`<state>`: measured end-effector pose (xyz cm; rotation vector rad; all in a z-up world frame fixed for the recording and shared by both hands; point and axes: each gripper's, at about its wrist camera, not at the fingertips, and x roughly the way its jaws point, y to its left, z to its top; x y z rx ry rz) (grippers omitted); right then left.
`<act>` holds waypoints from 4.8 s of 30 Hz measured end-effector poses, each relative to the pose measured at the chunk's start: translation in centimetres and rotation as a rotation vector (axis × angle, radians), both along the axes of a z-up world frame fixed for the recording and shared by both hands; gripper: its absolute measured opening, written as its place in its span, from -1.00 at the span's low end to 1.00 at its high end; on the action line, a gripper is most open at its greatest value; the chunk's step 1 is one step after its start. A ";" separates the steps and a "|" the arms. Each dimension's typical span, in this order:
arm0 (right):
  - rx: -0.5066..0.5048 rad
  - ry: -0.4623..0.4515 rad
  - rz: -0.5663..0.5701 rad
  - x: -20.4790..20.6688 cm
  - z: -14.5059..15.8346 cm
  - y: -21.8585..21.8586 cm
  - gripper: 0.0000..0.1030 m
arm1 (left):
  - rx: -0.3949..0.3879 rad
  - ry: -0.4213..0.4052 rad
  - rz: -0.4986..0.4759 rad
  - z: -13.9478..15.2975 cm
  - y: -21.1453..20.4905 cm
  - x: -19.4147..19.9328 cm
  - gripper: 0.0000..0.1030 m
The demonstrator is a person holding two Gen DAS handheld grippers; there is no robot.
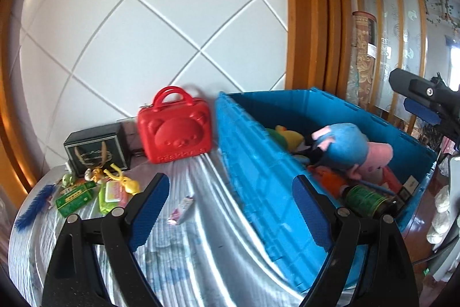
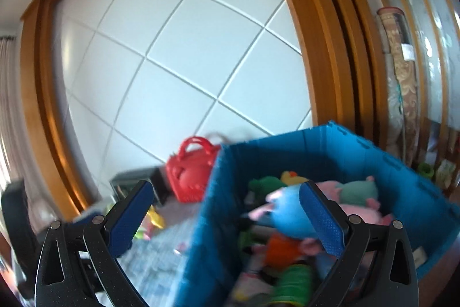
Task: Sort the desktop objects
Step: 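Move both grippers back from the bin toward the items on the bed, then grasp the green syrup box with the left gripper while the right grasps the pink-white ointment tube, then lift the syrup box and ointment tube and carry both over the bin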
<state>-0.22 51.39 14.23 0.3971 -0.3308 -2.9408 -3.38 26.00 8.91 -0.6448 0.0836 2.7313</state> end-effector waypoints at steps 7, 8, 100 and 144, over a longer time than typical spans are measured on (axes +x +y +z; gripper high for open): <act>0.053 0.003 0.062 -1.1 0.0 -8.5 1.00 | -0.006 -0.026 0.058 -1.3 -8.2 -1.5 0.70; 0.058 0.000 0.069 -1.5 0.0 -9.8 1.00 | -0.005 -0.032 0.066 -1.5 -9.2 -1.7 0.70; 0.248 -0.878 0.088 -26.5 -30.0 -27.2 -0.39 | -0.026 -0.615 0.463 -26.2 -39.9 -17.6 0.04; 0.160 -0.197 -0.272 3.2 -4.2 8.8 -0.39 | 0.062 0.006 -0.148 0.7 6.2 -1.1 0.04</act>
